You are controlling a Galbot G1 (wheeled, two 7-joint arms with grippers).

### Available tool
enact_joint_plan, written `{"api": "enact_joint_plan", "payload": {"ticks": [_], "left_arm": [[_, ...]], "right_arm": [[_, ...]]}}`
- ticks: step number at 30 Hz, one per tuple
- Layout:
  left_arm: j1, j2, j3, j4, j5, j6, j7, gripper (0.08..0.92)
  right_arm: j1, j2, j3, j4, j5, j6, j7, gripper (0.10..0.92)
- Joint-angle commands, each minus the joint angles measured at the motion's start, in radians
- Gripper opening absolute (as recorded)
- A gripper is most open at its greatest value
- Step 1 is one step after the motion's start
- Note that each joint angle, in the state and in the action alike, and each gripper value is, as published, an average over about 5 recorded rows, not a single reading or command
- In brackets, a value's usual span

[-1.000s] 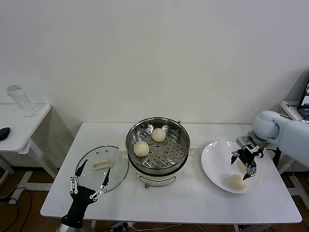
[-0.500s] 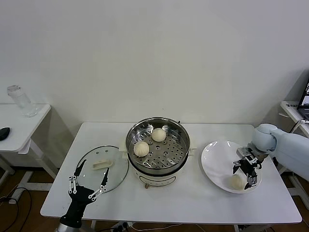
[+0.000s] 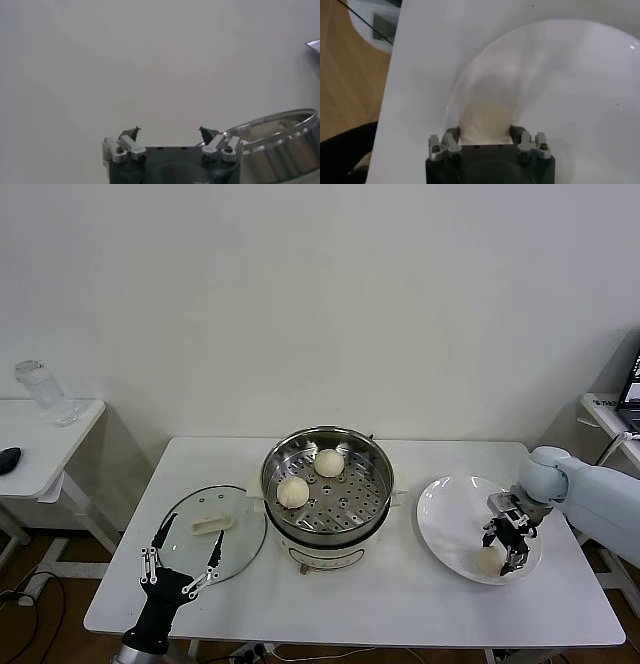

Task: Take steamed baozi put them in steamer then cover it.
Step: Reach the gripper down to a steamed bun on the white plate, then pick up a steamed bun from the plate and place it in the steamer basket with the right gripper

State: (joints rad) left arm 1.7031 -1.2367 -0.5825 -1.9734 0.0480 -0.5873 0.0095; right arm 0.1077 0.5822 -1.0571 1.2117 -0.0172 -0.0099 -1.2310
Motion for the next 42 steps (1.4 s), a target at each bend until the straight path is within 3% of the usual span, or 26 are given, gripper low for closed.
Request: {"api": "enact_joint_plan", "payload": {"ticks": [1,8,13,17,28,42], "left_arm": [[0.001,0.003,-0.001,-0.005,0.0,0.001,0.0,0.823],[0.001,0.01,0.009,-0.008,0.001,0.004,0.0,0.823],[0.003,0.008,0.014,-0.014,0.005,0.004,0.001,0.823],[0.012,0.007,0.019,-0.018,0.011,0.001,0.002,0.823],[0.028,0.005,0.031,-0.023,0.016,-0.008,0.002,0.823],[0.027,0.003,0.026,-0.033,0.012,-0.01,-0.001,0.823]], "right_arm": [[0.068,-0.005,0.001,0.028,0.013,0.005,-0.008,0.662],[0.417,0.042,-0.085,0.096,0.142,0.113,-0.062,0.676],[0.676,0.166,-0.22,0.15,0.27,0.196,-0.039,0.673],[0.735,0.286,-0.231,0.19,0.269,0.284,-0.011,0.67],[0.634,0.484,-0.207,0.35,0.063,0.436,0.059,0.662],[0.437,0.514,-0.186,0.322,-0.232,0.625,0.097,0.66]]}}
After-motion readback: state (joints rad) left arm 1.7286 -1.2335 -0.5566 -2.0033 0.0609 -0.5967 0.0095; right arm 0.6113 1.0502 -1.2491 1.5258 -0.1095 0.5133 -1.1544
